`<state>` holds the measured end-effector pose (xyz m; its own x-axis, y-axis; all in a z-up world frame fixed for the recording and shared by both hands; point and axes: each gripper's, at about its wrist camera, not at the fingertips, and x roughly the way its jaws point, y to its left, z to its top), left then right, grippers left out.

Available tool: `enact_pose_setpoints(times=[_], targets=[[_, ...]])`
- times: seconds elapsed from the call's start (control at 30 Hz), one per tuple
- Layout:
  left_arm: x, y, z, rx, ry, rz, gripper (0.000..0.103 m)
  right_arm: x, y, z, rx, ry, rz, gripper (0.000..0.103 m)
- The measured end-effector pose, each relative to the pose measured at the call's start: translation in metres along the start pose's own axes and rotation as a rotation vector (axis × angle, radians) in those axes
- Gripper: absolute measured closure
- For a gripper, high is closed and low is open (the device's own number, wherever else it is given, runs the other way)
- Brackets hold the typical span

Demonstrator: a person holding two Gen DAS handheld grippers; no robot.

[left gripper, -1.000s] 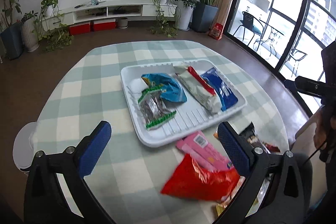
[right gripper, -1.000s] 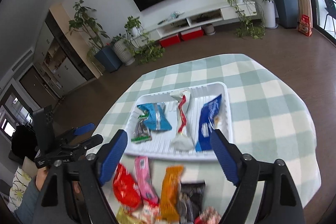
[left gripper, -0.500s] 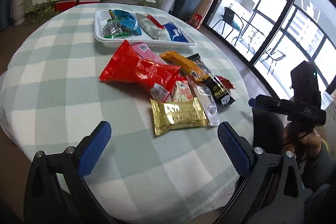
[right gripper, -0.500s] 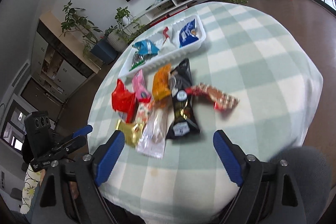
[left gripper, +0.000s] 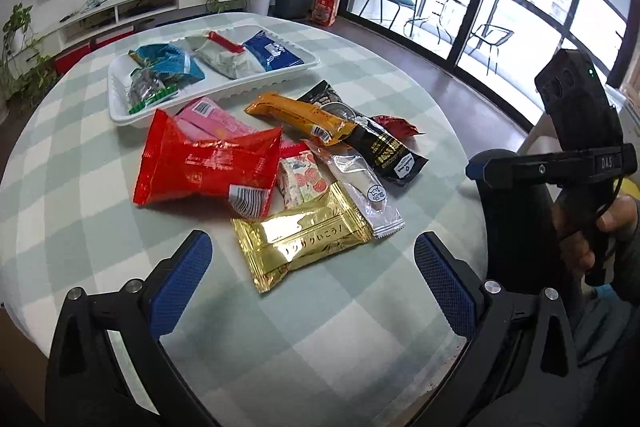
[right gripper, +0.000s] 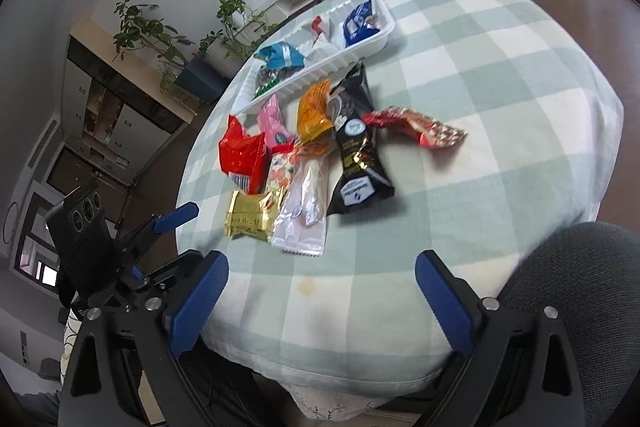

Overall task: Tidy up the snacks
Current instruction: 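Move both grippers back over the remaining snacks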

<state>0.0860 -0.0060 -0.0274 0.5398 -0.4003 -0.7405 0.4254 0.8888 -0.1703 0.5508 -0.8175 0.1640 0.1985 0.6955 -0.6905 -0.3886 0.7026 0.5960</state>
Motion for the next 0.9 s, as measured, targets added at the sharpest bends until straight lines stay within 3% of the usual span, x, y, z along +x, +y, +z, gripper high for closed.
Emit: enact_pose_setpoints(times=[0.13, 0.23, 0.37, 0.4, 0.53, 0.57, 0.7, 0.9], targets=[[0.007, -0.011, 0.015, 0.139, 0.032, -0.022, 0.000, -0.011, -0.005, 0.011, 0.005, -0.044, 0.027, 0.006], [0.019, -0.019, 0.022, 0.245, 0.077, -0.066, 0.001, -0.017, -0.004, 0.020, -0.039, -0.049, -0.008, 0.006], [0.036, -0.025, 0.028, 0.352, 0.149, -0.125, 0.008, -0.018, -0.006, 0.033, -0.083, -0.026, -0.019, 0.006], [0.041, -0.024, 0.030, 0.364, 0.167, -0.139, 0.010, -0.017, -0.006, 0.037, -0.102, -0.021, -0.023, 0.006], [0.059, -0.020, 0.032, 0.423, 0.256, -0.173, 0.037, -0.011, 0.000, 0.051, -0.213, 0.001, -0.065, 0.008], [0.064, -0.021, 0.032, 0.440, 0.277, -0.177, 0.039, -0.008, 0.001, 0.055, -0.245, 0.011, -0.077, 0.010], [0.076, -0.022, 0.029, 0.496, 0.346, -0.166, 0.041, 0.004, 0.001, 0.071, -0.327, 0.067, -0.117, 0.013], [0.075, -0.011, 0.032, 0.480, 0.357, -0.161, 0.041, 0.013, -0.004, 0.084, -0.381, 0.124, -0.109, 0.015]])
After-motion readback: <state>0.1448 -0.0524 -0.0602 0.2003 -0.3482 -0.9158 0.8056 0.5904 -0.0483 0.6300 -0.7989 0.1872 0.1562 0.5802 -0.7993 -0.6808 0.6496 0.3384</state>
